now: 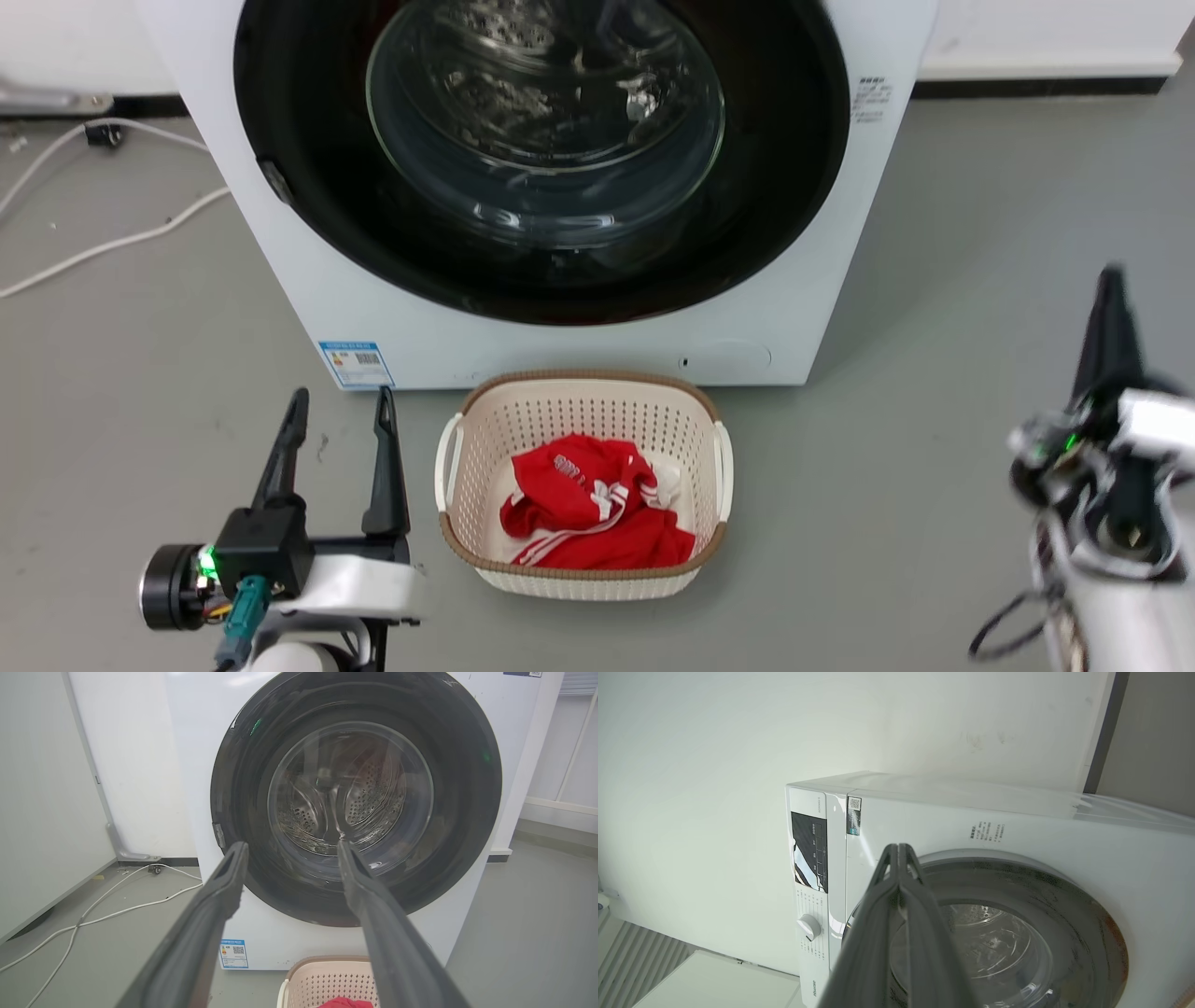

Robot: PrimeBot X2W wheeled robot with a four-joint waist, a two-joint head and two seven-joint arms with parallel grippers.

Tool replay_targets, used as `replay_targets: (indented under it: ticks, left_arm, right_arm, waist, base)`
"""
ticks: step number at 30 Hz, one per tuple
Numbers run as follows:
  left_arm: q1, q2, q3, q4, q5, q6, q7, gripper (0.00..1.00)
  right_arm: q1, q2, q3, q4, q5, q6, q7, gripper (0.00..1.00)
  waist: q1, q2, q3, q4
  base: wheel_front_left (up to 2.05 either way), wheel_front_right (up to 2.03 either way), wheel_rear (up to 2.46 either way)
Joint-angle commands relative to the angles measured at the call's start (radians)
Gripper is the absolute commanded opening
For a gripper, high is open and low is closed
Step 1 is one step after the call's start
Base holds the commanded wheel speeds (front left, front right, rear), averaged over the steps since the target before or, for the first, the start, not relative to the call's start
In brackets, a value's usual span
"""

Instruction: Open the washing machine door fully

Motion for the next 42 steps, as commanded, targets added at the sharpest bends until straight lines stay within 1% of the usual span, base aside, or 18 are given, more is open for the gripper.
replay_targets:
  ticks: [1,5,8,11,15,18,25,31,37,42]
  left_arm:
    - [-0.023,0.0,0.004,-0.006,0.0,0.0,-0.003,1.0]
    - [-0.065,-0.001,0.005,-0.018,0.006,-0.004,-0.003,1.0]
    - [-0.096,-0.001,0.003,-0.026,0.009,-0.005,-0.003,1.0]
    - [-0.124,-0.001,0.001,-0.032,0.008,-0.005,-0.003,1.0]
    - [-0.156,-0.001,-0.003,-0.041,0.006,-0.007,-0.003,1.0]
    - [-0.181,-0.001,-0.005,-0.046,0.007,-0.009,-0.003,1.0]
    - [-0.227,-0.001,-0.01,-0.06,0.012,-0.014,-0.003,1.0]
    - [-0.274,-0.001,-0.02,-0.069,0.007,-0.017,-0.003,1.0]
    - [-0.303,-0.001,-0.028,-0.075,0.004,-0.013,-0.003,1.0]
    - [-0.317,-0.001,-0.034,-0.074,0.006,-0.008,-0.003,1.0]
  right_arm:
    - [-0.064,-0.024,-0.017,0.024,0.014,0.0,0.01,0.0]
    - [-0.247,-0.092,-0.044,0.125,0.049,0.0,0.066,0.0]
    - [-0.384,-0.15,-0.033,0.212,0.061,0.0,0.131,0.0]
    - [-0.51,-0.212,0.0,0.301,0.043,0.0,0.203,0.0]
    - [-0.676,-0.267,0.069,0.439,0.012,0.0,0.328,0.0]
    - [-0.795,-0.293,0.122,0.534,-0.015,0.0,0.427,0.0]
    - [-1.022,-0.297,0.236,0.702,-0.107,0.0,0.613,0.0]
    - [-1.157,-0.28,0.29,0.784,-0.168,0.0,0.713,0.0]
    - [-1.236,-0.269,0.316,0.834,-0.212,0.0,0.754,0.0]
    - [-1.28,-0.243,0.323,0.867,-0.227,0.0,0.794,0.0]
  waist:
    - [0.0,0.0,0.036,-0.004]
    - [0.0,0.0,0.094,0.001]
    - [0.0,0.0,0.136,0.009]
    - [0.0,0.0,0.171,0.016]
    - [0.0,0.0,0.218,0.024]
    - [0.0,0.0,0.253,0.03]
    - [0.0,0.0,0.327,0.04]
    - [0.0,0.0,0.396,0.057]
    - [0.0,0.0,0.442,0.068]
    - [0.0,0.0,0.468,0.073]
  base:
    - [0.0,0.0,0.0]
    - [0.0,0.0,0.0]
    - [0.0,0.0,0.0]
    - [0.0,0.0,0.0]
    - [0.0,0.0,0.0]
    - [0.0,0.0,0.0]
    - [0.0,0.0,0.0]
    - [0.0,0.0,0.0]
    - [0.0,0.0,0.0]
    - [0.0,0.0,0.0]
